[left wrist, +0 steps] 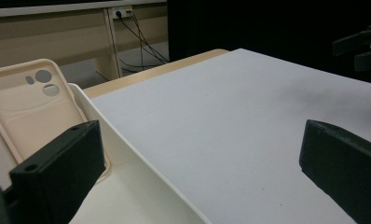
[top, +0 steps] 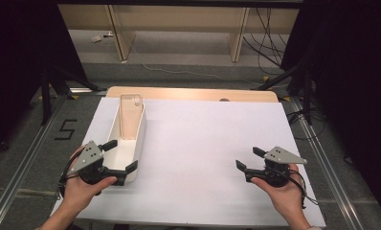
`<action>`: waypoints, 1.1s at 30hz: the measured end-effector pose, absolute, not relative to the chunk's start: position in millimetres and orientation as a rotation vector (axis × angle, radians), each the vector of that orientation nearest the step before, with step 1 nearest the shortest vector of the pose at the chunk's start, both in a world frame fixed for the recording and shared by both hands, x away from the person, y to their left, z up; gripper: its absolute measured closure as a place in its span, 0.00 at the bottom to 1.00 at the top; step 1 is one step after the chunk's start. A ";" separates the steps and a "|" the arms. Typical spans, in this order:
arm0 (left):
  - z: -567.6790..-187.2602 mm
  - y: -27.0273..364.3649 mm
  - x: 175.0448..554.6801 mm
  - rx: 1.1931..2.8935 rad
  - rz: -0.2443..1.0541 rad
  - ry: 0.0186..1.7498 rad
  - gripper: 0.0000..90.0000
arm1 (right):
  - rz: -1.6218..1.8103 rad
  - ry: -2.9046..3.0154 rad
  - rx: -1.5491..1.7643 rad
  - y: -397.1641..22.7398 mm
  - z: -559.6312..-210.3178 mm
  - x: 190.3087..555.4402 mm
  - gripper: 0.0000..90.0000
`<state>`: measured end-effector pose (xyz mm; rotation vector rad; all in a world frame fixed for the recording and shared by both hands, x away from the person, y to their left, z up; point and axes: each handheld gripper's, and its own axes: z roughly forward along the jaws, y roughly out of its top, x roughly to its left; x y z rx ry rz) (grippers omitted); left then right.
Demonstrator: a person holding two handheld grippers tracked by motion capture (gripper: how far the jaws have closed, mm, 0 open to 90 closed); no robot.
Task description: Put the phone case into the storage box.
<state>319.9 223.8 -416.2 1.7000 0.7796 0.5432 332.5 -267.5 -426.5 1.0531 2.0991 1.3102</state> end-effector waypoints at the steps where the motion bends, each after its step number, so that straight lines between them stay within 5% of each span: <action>1: -416.9 224.0 318.8 1.700 0.541 0.779 0.00 | 1.311 2.099 1.054 -267.4 -426.6 332.3 0.23; 33: -426.3 221.1 316.3 1.717 0.551 0.772 0.00 | 1.345 2.082 1.045 -266.0 -430.0 327.0 0.23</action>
